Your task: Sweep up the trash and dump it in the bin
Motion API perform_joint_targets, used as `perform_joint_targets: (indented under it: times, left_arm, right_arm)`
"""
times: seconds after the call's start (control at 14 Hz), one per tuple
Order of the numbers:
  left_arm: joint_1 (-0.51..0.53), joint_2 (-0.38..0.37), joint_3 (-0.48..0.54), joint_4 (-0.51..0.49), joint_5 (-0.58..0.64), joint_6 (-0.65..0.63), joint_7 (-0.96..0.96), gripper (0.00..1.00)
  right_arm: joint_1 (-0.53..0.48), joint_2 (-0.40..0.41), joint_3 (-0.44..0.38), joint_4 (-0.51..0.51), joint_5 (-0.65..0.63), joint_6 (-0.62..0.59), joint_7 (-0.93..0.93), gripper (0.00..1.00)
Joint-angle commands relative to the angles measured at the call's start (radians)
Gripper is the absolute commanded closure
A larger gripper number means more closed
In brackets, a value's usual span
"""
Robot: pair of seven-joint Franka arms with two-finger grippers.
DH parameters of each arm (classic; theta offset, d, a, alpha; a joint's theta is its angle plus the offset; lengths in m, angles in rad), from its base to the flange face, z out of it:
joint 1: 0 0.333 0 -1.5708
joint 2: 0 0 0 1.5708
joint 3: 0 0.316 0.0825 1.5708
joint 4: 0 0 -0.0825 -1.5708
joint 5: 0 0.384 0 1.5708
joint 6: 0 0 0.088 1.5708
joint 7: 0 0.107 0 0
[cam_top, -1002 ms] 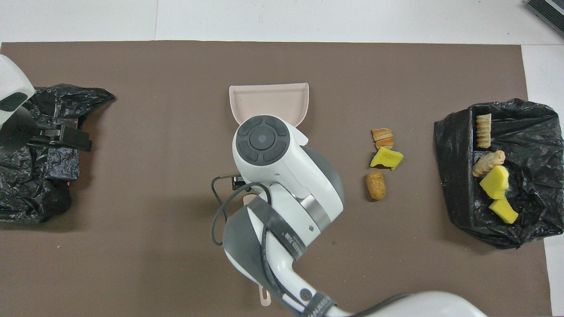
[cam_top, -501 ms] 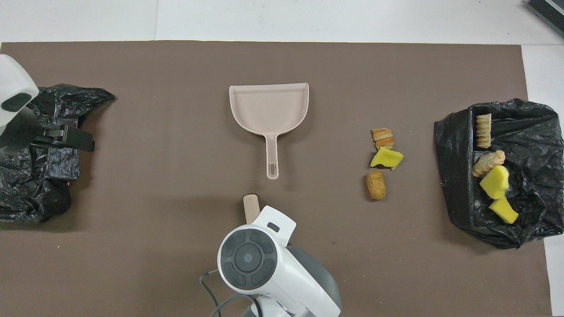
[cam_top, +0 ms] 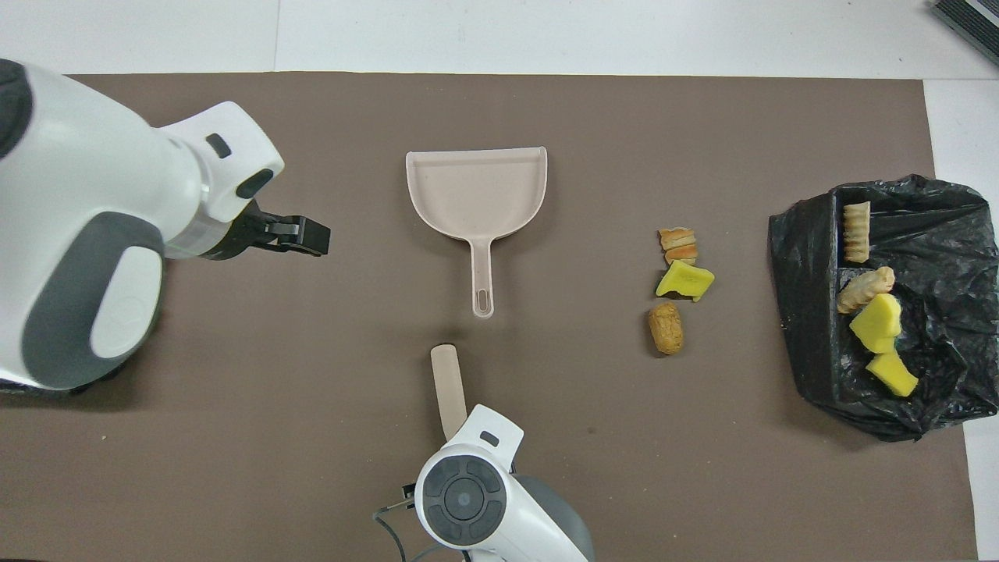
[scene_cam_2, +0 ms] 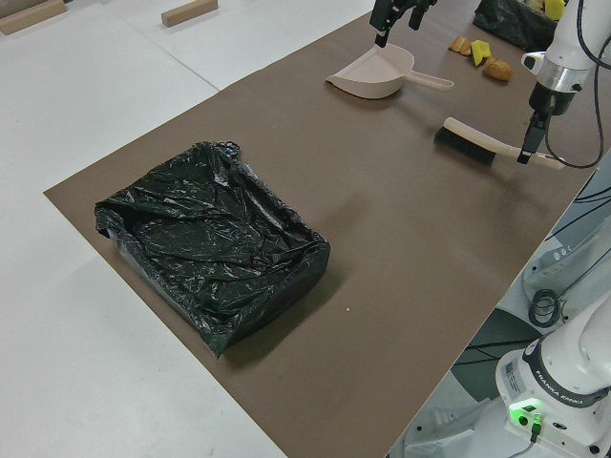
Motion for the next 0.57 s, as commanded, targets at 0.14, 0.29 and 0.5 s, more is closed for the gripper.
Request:
perform_joint_targets:
  times: [0.14,0.29,0.5]
  left_arm:
    - [-0.139,0.201,0.015,0.148,0.085,0.029,-0.135,0.0]
    - [-0.165,0.26,0.013,0.187,0.093,0.061,-0.197,0.0]
    - [-0.221,0.321,0.015,0.19,0.098,0.12,-0.255,0.0]
  right_arm:
    - [-0.001,-0.012,-0.003,-0.022,0.031,0.017,-0.035,1.0]
    - [-0.004,-0.011,-0.004,-0.013,0.026,0.0,-0.041,1.0]
    - [-0.012,-0.017,-0.009,0.01,0.013,-0.083,-0.044,1.0]
